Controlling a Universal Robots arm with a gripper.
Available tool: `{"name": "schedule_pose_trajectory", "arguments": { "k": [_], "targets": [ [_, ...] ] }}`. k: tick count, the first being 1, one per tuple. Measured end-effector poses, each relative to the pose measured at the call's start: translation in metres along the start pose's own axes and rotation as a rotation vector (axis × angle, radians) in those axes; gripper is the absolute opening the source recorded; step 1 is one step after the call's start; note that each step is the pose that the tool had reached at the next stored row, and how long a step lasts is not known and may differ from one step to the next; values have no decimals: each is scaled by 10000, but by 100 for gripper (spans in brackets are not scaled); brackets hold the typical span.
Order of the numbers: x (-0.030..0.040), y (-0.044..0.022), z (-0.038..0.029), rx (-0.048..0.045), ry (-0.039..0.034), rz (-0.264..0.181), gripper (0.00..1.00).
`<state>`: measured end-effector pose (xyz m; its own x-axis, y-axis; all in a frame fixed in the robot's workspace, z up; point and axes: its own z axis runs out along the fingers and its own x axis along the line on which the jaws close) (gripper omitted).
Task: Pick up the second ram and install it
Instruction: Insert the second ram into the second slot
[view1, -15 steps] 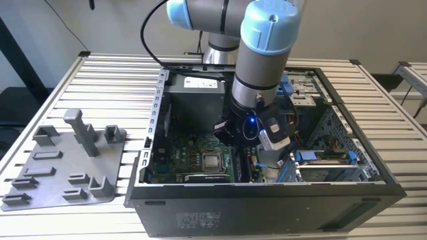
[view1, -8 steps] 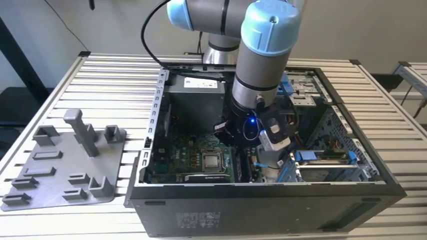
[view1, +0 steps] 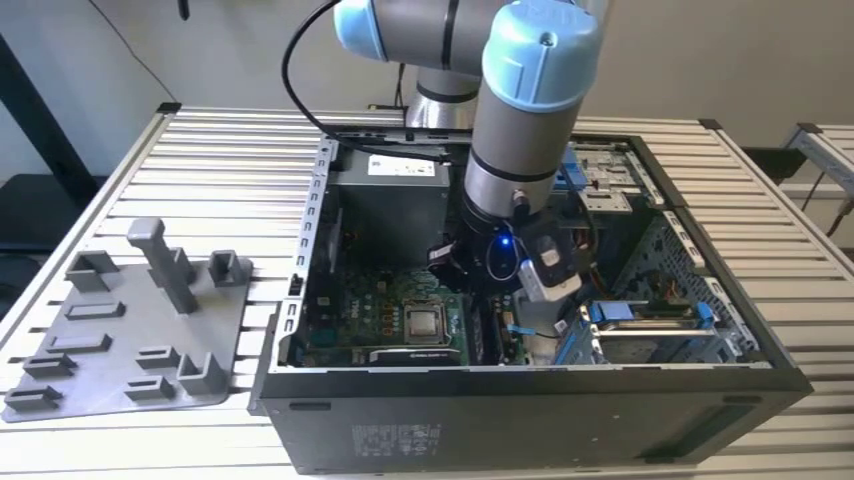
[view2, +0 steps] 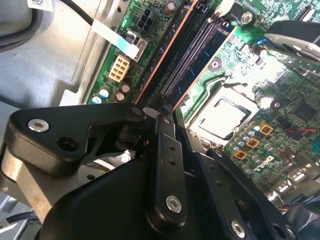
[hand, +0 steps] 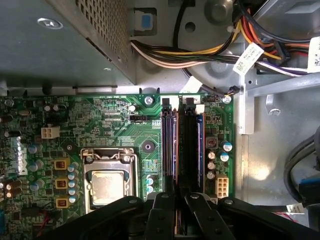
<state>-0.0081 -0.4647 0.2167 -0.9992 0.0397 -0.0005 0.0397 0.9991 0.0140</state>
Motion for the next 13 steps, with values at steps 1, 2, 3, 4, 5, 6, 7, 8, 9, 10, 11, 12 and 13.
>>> {"name": "schedule_pose_trajectory", "arguments": {
  "k": [1,2,3,4,5,6,7,8,9,10,11,12,13],
  "targets": [
    [-1,0,-5,-2,1,-20,14],
    [-2,1,-7,-3,1,-35,14],
    [-3,1,-7,-3,0,-50,14],
    [-3,1,-8,-2,1,-66,14],
    [-4,0,-9,1,2,-89,14],
    [-6,0,-9,0,2,-131,14],
    [-7,0,-9,1,2,-161,14],
    [-7,0,-7,2,3,-165,14],
    [-8,0,-2,-1,3,-168,14],
    [-11,0,3,-4,4,-171,14],
    [-11,0,10,-16,4,-170,14],
    [-13,0,16,-25,3,-170,14],
    [-14,0,16,-26,5,-174,14]
  ]
}}
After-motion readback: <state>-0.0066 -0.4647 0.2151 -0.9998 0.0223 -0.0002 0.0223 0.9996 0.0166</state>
